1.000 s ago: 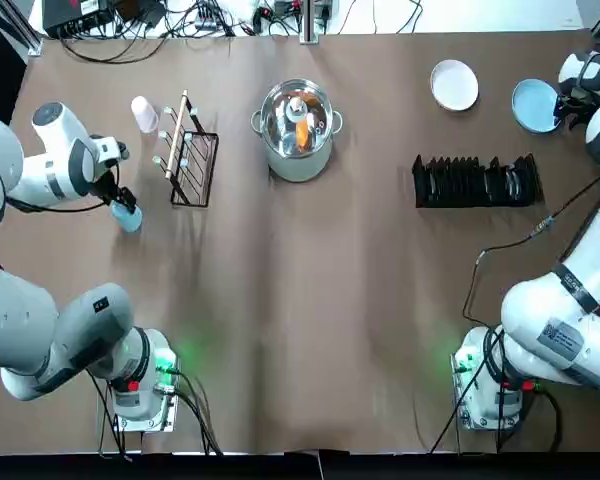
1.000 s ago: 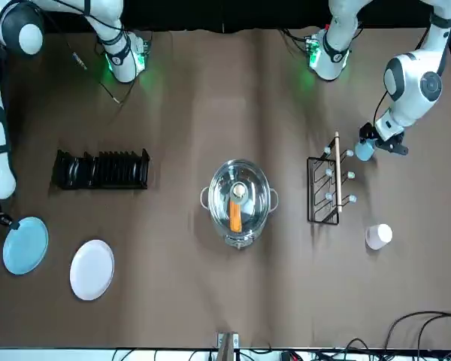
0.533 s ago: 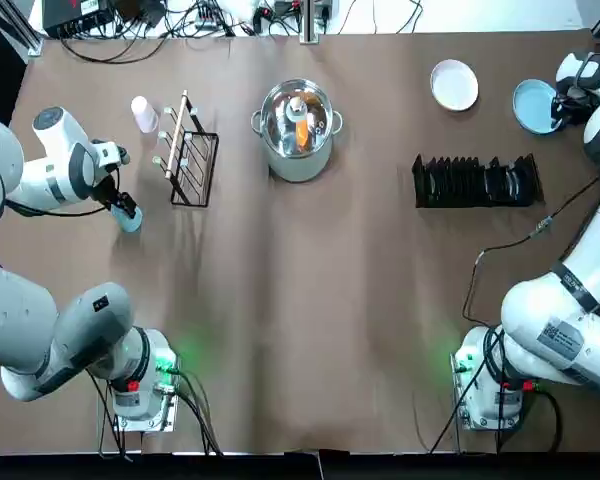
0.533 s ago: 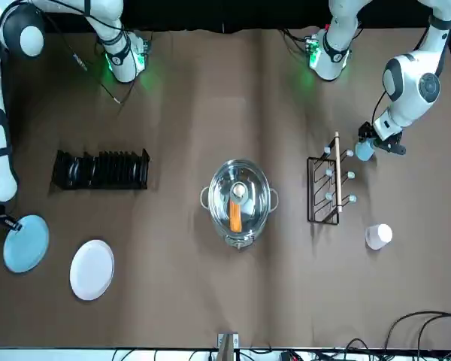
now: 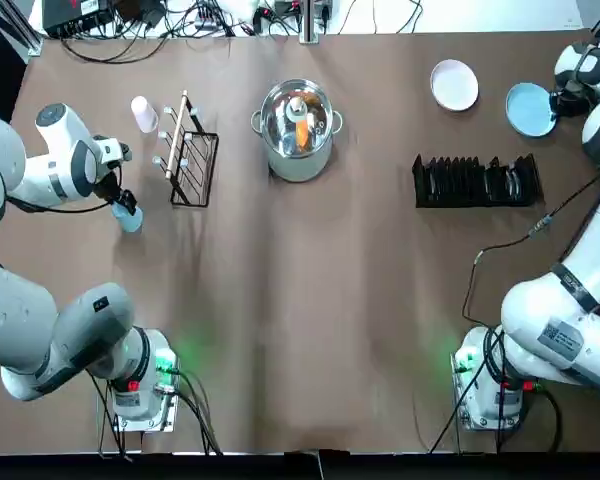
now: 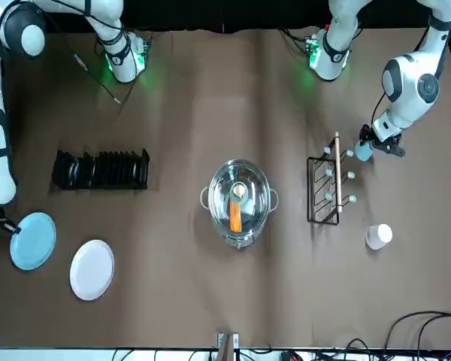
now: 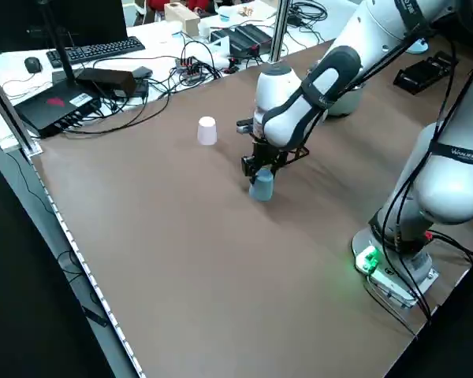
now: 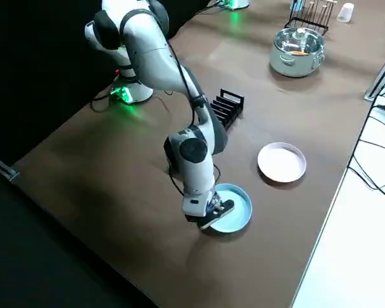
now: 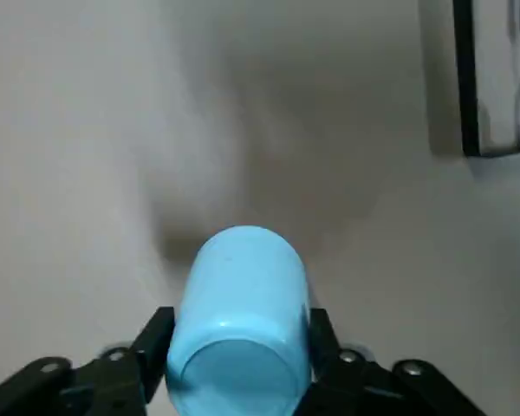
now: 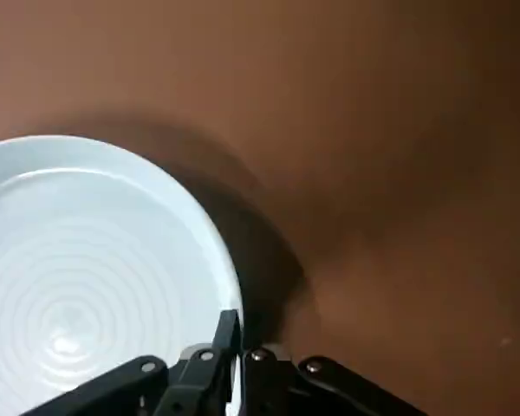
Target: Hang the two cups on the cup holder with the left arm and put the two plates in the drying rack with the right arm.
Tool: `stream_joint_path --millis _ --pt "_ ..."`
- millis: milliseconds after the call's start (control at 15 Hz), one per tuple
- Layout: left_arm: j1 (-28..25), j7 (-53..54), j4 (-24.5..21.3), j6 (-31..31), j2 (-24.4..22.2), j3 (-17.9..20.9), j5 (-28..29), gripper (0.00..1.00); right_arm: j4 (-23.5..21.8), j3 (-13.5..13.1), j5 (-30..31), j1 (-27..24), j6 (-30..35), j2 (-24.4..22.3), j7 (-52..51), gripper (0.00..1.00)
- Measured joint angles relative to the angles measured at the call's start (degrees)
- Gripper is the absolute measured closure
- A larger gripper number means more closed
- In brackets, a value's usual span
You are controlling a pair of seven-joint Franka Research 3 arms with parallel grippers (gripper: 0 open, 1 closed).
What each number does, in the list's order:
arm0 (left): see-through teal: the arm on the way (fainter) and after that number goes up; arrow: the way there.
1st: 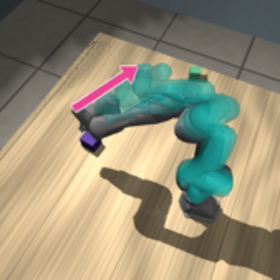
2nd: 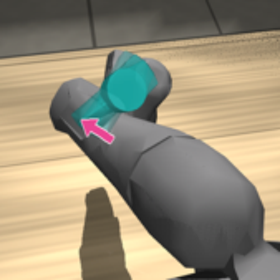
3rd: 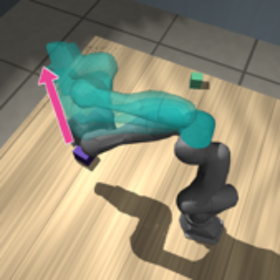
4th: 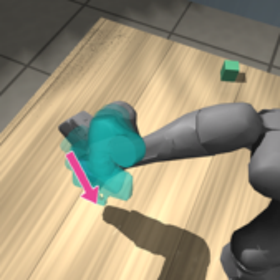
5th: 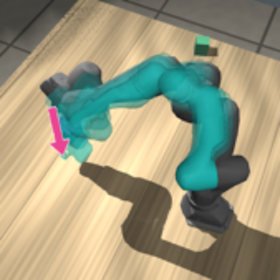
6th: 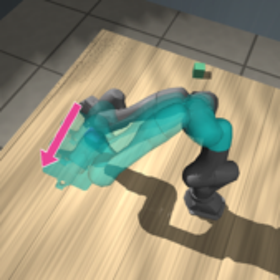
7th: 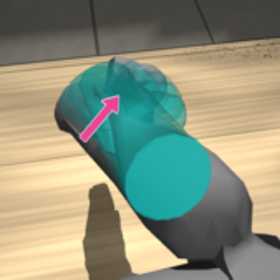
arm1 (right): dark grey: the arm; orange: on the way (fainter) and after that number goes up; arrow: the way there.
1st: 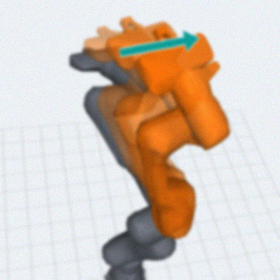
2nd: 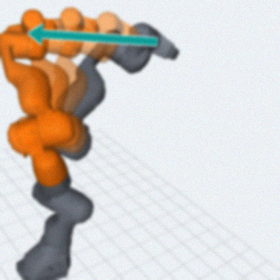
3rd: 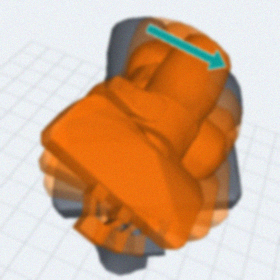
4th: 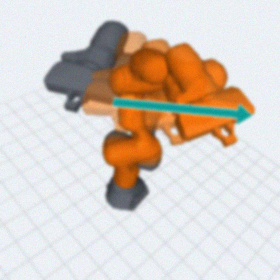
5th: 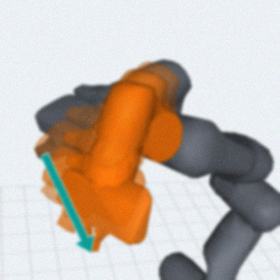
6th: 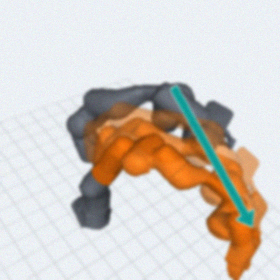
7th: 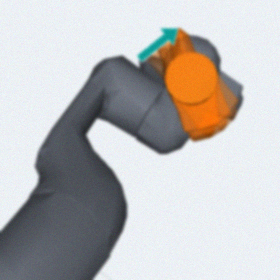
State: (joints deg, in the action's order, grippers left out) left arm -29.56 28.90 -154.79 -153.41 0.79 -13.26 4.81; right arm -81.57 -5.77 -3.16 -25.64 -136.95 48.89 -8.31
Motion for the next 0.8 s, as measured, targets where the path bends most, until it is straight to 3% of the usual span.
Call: stream_joint_path --millis 533,667,800 --pt "0.0 -3.2 3.1 0.1 -1.4 -2.1 0.0 0.34 2.8 0.7 0.1 3.4 18.9 -9.0 -1.1 0.97" --pt "0.0 -6.7 6.5 4.3 -3.1 -3.7 0.0 0.34 4.0 0.7 0.9 4.2 22.5 -12.4 -4.0 0.97" --pt "0.0 -10.7 13.3 13.2 -4.1 -5.7 0.0 0.34 4.3 1.0 4.8 6.5 28.1 -16.8 -8.2 0.97"
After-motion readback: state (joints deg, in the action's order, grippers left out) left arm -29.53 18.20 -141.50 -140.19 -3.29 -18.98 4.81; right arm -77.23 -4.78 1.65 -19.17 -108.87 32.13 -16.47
